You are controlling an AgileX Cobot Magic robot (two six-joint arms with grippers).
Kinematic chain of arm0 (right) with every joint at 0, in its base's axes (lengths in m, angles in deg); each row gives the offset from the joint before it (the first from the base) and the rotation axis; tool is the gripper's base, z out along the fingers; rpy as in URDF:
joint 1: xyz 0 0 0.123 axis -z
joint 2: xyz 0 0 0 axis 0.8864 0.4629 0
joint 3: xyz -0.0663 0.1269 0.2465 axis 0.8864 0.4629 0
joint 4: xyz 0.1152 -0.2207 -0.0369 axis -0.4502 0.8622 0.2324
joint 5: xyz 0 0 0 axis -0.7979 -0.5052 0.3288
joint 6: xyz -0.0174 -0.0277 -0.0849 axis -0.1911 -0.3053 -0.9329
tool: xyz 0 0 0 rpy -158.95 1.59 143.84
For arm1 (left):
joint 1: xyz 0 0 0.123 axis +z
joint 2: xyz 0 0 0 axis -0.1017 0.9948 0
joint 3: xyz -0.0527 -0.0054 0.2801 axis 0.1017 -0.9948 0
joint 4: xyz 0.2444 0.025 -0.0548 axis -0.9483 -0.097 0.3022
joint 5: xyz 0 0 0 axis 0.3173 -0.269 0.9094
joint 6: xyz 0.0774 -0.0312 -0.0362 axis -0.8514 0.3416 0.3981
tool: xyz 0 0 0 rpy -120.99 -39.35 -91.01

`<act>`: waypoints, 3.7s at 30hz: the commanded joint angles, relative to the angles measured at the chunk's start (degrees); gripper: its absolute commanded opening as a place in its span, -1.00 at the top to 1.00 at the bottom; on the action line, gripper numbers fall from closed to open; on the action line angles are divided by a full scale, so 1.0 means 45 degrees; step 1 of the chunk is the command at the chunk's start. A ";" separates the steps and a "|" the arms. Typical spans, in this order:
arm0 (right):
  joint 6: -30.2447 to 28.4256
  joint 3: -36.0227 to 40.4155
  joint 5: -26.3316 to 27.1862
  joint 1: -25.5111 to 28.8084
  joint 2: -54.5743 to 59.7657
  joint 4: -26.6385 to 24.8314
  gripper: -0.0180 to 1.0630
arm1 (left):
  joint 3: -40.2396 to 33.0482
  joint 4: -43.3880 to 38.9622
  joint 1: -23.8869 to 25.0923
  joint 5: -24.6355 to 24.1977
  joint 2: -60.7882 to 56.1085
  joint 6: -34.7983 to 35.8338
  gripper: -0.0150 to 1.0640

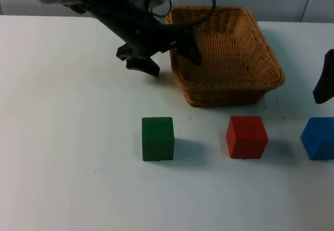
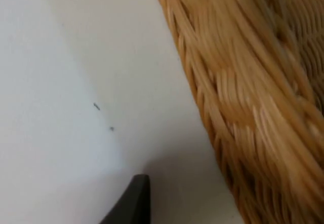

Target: Pick up the basket with the left hand and place the blue cube into the basket with the right hand.

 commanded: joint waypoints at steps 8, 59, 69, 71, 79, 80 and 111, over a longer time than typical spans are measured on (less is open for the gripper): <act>-0.0012 -0.0070 0.0231 -0.0044 -0.0013 -0.0013 -0.93 | 0.0128 0.0088 -0.0525 0.0451 0.0162 0.0043 -0.82; -0.0012 -0.0070 0.0386 -0.0044 -0.0013 -0.0013 -0.93 | 0.0128 0.2402 -0.0525 0.3608 0.0162 -0.0085 0.98; -0.0012 -0.0070 0.0412 -0.0044 -0.0013 -0.0013 -0.93 | 0.0128 0.2444 -0.0525 0.4267 -0.0113 0.1754 0.98; -0.0012 -0.0070 0.0412 -0.0044 -0.0013 -0.0013 -0.93 | 0.0128 0.2389 -0.0494 0.4268 -0.0396 0.2428 0.98; -0.0012 -0.0070 0.0412 -0.0044 -0.0013 0.0042 -0.93 | 0.0105 0.1049 -0.0427 0.3782 -0.1400 0.4677 0.98; -0.0012 -0.0070 0.0412 -0.0044 -0.0013 0.0042 -0.93 | 0.0105 0.1049 -0.0427 0.3782 -0.1400 0.4677 0.98; -0.0012 -0.0070 0.0214 -0.0044 -0.0013 -0.0357 -0.93 | -1.2305 -0.0775 -0.0659 0.7720 -0.9832 0.6008 0.98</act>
